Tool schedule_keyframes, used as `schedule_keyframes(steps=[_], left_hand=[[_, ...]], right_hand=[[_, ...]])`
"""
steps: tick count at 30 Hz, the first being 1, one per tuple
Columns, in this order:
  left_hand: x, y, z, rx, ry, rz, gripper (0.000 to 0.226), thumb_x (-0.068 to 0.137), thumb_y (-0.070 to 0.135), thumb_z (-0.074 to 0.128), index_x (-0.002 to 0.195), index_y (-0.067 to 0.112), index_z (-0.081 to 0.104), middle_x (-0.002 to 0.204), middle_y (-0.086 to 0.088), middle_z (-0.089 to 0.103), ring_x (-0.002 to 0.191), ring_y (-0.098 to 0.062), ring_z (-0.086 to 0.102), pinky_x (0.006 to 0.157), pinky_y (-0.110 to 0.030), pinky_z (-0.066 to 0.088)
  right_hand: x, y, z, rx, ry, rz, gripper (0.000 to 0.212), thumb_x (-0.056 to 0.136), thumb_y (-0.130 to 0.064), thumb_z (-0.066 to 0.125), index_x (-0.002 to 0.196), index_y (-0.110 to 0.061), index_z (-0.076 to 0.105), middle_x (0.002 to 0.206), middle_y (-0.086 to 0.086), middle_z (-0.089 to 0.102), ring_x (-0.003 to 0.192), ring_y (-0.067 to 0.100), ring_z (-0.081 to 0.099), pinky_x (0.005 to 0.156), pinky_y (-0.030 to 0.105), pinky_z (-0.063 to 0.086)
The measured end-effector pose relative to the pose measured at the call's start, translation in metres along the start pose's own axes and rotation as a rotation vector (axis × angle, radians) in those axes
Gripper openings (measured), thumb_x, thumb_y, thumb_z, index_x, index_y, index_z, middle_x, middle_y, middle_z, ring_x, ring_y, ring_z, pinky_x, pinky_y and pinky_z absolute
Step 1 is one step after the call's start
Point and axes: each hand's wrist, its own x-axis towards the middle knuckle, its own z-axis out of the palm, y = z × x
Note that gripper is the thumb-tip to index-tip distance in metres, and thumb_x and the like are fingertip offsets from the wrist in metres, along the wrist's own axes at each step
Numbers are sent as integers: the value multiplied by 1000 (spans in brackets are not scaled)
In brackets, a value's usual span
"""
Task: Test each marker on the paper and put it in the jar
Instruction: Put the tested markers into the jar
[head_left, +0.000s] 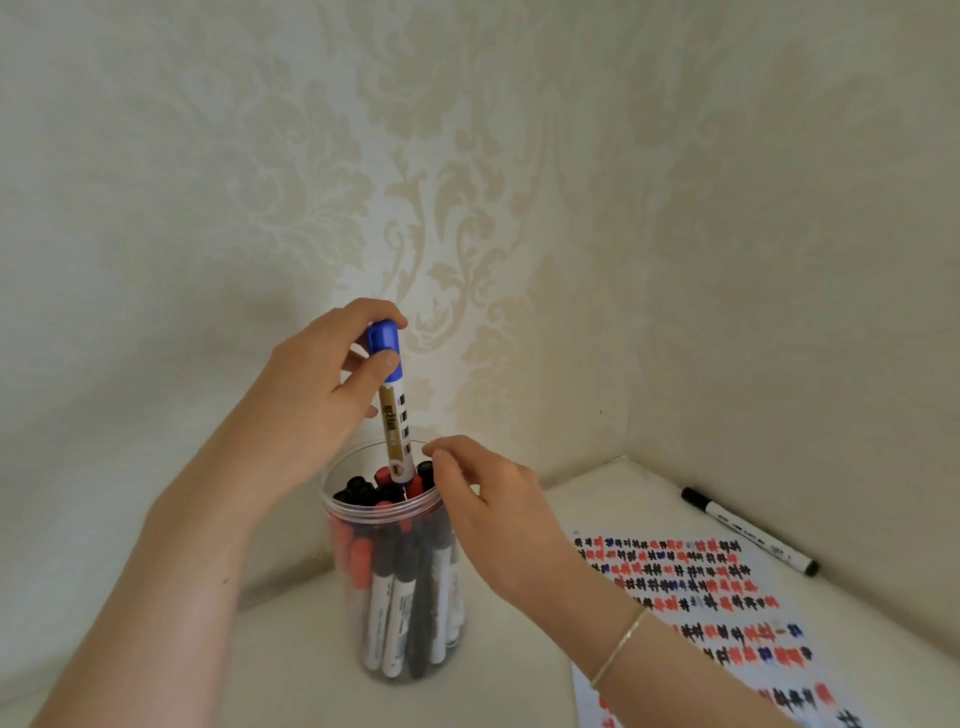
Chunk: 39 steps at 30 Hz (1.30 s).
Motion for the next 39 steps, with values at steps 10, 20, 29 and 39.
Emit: schedule_keyframes(steps=[10,20,29,39], left_hand=[[2,-9,-8,52,90,6,31,96,15,48,121,32,57,98,17,56,87,-3,62,86,-31,52],[12,-7,-10,7,197,34,33,97,10,43,121,28,56,106,9,55,92,-12,57,87,-42,53],[6,-23,7,50,171,4,30,99,13,39,124,25,50,107,8,50,88,-10,55,82,-41,54],[7,-22,13,97,74,-33,29,99,14,39,121,29,49,106,7,55,87,-11,57,84,-37,51]], right_hand=[[3,3,2,31,11,36,26,98,-24,41,111,-25,64,95,-5,65,76,-2,55,62,5,41],[52,-29,-13,-302,-418,81,34,90,-9,49,118,-21,66,132,3,46,98,17,54,63,7,38],[71,-29,-6,-511,-481,45,17,83,-18,57,83,-2,63,76,6,57,65,20,49,55,24,38],[73,-29,-11,-522,-517,76,22,87,-15,55,79,2,65,76,15,66,59,20,47,55,25,39]])
